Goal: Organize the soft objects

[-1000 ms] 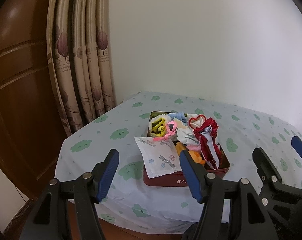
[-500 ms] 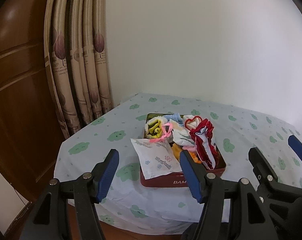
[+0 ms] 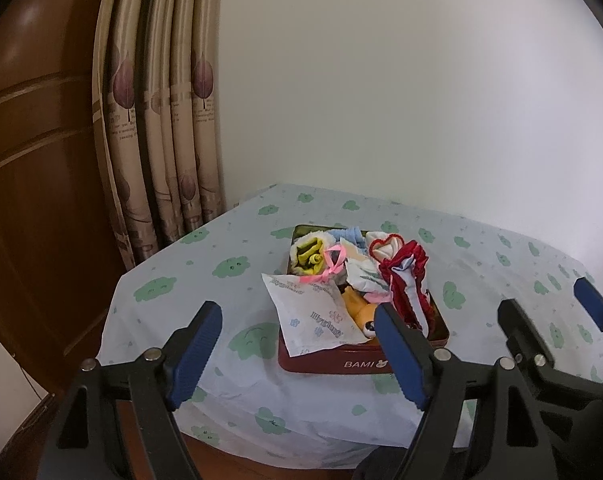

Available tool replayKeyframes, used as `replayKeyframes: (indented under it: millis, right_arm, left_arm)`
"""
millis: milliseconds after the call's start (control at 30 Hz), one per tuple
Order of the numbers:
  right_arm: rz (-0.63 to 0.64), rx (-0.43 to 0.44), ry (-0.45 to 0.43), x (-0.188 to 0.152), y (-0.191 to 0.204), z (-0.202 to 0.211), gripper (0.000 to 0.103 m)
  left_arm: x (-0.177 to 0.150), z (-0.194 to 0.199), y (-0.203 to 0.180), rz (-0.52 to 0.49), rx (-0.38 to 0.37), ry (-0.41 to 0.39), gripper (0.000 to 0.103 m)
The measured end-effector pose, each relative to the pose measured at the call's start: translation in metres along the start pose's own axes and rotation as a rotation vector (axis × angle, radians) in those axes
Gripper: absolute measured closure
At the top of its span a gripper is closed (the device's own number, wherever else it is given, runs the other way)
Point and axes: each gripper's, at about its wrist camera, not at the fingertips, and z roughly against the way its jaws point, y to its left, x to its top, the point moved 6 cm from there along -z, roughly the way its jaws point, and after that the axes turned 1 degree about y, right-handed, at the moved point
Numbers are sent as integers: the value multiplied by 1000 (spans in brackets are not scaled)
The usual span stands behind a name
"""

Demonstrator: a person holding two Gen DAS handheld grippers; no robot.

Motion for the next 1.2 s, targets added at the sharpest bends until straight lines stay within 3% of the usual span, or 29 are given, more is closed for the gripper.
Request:
replayKeyframes:
  millis: [1200]
  right_arm:
    - [9,5,6,-2,-1,-1,1]
  left_arm:
    - [-3,-7,3,6,30,40,22]
